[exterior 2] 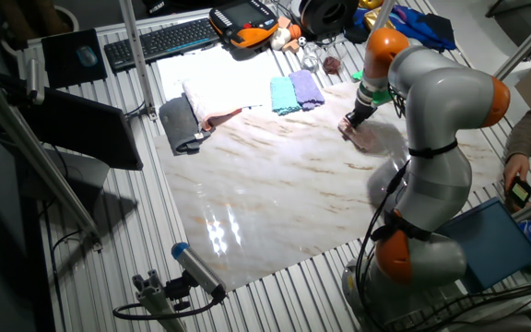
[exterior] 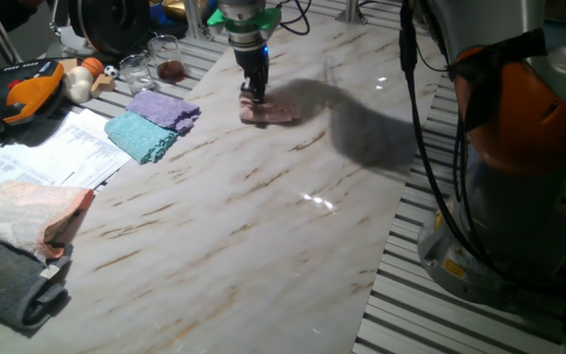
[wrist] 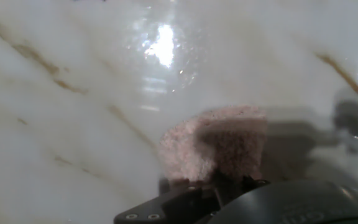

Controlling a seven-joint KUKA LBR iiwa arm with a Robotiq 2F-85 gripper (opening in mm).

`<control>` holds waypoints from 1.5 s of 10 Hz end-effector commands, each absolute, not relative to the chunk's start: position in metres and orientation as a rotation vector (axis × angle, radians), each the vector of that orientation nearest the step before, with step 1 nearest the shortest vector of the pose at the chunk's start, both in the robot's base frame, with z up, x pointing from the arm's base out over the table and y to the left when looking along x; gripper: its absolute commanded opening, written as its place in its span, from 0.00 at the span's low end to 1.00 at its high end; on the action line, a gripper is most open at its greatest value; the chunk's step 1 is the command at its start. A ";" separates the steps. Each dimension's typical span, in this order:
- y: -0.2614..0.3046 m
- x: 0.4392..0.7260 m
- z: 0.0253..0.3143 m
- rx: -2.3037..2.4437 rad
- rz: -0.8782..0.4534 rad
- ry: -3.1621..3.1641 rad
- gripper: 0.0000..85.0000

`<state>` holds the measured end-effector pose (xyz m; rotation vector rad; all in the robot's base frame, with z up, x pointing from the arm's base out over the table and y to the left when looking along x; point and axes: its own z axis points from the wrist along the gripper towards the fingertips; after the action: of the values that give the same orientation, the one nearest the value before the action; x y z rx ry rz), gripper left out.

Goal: Clean the table with a cloth

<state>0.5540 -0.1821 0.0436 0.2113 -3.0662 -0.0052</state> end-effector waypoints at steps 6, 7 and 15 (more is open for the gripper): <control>-0.148 0.540 0.043 0.131 -0.043 -3.049 0.00; -0.140 0.536 0.041 0.113 -0.042 -3.050 0.00; -0.094 0.521 0.028 -0.021 -0.095 -3.063 0.00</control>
<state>0.5220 -0.0934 0.0293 -0.0272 -3.0646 -0.0954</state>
